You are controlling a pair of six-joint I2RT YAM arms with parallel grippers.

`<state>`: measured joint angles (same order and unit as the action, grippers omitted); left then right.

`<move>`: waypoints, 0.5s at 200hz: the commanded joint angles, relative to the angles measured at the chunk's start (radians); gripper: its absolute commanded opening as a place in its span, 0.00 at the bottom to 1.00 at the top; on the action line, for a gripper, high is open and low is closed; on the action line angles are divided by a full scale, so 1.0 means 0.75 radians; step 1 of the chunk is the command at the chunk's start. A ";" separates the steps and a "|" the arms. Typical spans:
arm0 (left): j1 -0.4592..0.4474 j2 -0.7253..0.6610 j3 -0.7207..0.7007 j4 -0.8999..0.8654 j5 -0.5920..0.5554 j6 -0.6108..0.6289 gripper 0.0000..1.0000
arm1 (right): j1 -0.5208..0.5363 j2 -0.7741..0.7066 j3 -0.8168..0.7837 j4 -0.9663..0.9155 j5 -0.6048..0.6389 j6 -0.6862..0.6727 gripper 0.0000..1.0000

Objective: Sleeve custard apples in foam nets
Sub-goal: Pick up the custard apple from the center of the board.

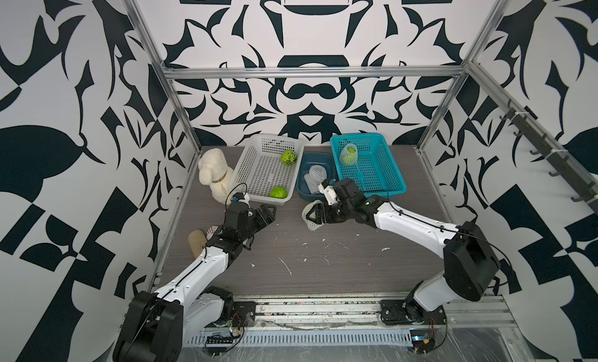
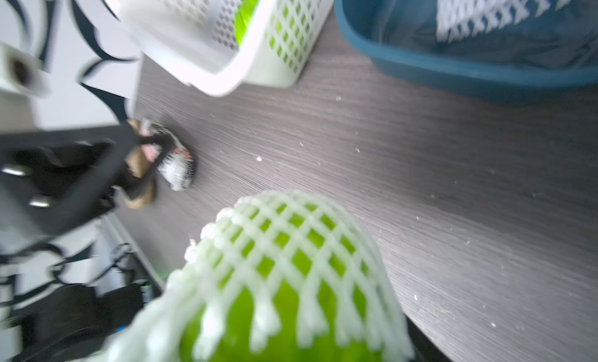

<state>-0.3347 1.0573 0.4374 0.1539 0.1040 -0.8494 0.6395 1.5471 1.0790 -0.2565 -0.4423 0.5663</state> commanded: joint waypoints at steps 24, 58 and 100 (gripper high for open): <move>0.007 0.034 0.045 0.020 -0.014 -0.012 0.90 | -0.092 -0.038 0.215 -0.089 -0.414 -0.048 0.69; 0.007 0.044 0.051 0.020 -0.038 -0.020 1.00 | -0.148 -0.062 0.316 -0.085 -0.519 -0.020 0.69; 0.009 0.047 0.053 0.011 -0.067 -0.025 1.00 | -0.152 -0.081 0.464 -0.094 -0.598 0.046 0.68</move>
<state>-0.3336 1.0904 0.4522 0.1535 0.0761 -0.8677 0.5270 1.5387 1.3437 -0.3367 -0.8074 0.5701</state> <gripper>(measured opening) 0.994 0.762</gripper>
